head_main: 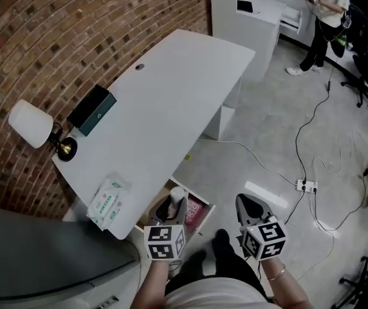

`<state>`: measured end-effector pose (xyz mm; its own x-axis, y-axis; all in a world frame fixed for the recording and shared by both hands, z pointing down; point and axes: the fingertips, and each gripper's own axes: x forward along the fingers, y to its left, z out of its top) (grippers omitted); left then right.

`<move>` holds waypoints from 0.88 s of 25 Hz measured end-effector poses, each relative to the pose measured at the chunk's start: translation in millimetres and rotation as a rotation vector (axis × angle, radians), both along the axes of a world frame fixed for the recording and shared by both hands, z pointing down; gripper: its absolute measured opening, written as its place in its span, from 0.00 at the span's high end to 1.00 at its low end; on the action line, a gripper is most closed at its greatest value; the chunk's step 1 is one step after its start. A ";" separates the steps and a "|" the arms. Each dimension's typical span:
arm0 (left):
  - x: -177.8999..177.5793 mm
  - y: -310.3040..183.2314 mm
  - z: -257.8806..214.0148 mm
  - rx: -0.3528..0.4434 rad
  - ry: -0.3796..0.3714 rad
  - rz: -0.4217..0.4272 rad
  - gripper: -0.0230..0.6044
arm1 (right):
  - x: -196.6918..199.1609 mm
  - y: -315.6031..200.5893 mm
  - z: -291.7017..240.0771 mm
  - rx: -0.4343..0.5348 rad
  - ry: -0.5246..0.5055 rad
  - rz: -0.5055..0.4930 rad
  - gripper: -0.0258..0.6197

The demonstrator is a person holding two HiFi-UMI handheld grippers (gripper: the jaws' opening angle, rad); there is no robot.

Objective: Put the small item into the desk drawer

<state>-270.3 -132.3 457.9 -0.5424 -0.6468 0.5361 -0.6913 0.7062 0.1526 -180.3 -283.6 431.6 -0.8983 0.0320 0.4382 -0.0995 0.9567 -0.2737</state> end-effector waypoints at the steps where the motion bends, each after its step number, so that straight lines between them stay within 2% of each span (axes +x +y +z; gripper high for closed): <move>1: -4.0 3.4 2.2 -0.003 0.001 -0.027 0.69 | -8.0 0.7 3.0 -0.005 0.002 -0.025 0.95; 12: -18.2 68.3 38.9 -0.023 0.063 -0.292 0.69 | -67.1 58.5 35.9 -0.038 0.056 -0.310 0.95; 17: -1.3 94.4 73.5 -0.049 0.112 -0.397 0.69 | -72.6 88.1 60.7 -0.049 0.092 -0.438 0.95; 22: 12.0 120.7 107.9 -0.072 0.162 -0.477 0.69 | -67.4 117.1 89.9 -0.065 0.138 -0.516 0.95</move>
<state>-258.3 -11.6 565.7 -0.6744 -0.3061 0.6719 -0.2610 0.9501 0.1708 -247.7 -166.5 521.6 -0.6926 0.4853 0.5336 0.3401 0.8721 -0.3518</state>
